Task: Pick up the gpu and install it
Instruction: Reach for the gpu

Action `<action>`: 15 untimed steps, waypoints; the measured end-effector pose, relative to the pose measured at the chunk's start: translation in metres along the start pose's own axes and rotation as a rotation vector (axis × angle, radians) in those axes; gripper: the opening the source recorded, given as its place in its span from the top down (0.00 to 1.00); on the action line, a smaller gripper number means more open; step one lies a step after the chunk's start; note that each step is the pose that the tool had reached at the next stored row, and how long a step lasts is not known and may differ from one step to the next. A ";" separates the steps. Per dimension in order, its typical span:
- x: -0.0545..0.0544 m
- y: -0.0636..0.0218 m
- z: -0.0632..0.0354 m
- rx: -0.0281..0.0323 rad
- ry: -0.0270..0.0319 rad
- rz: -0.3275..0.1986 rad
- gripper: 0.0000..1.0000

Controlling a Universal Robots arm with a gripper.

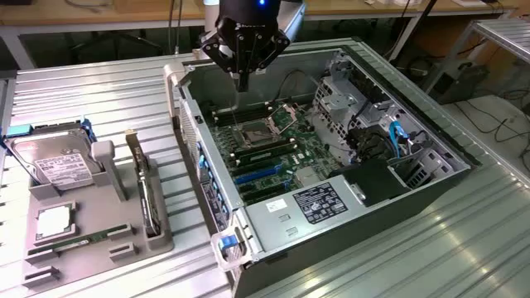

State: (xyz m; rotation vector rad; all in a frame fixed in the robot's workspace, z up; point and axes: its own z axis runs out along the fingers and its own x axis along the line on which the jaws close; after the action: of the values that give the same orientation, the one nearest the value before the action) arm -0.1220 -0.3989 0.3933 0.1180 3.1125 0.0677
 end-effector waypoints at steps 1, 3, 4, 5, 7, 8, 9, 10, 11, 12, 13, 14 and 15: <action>0.000 0.0000 0.0000 0.0000 0.0000 0.000 0.89; 0.000 0.0000 0.0000 0.0000 0.0000 0.000 0.89; 0.000 0.0000 0.0000 0.0000 0.0000 0.000 0.89; 0.000 0.0000 0.0000 0.0000 0.0000 0.000 0.89; 0.000 0.0000 0.0000 0.0000 0.0000 0.000 0.89; 0.000 0.0000 0.0000 0.0001 0.0000 0.000 0.89; 0.000 0.0000 0.0000 0.0000 0.0000 0.000 0.89; 0.000 0.0000 0.0000 0.0000 0.0000 0.000 0.89; 0.000 0.0000 0.0000 0.0000 0.0000 0.000 0.89; 0.000 0.0000 0.0000 0.0001 0.0000 0.000 0.89; 0.000 -0.0001 0.0000 0.0001 0.0001 0.000 0.89; 0.001 -0.0004 -0.0001 0.0002 0.0002 0.000 0.89; 0.002 -0.0010 -0.0001 0.0002 0.0001 0.000 0.89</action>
State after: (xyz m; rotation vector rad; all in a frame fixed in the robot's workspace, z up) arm -0.1240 -0.3998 0.3933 0.1182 3.1126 0.0675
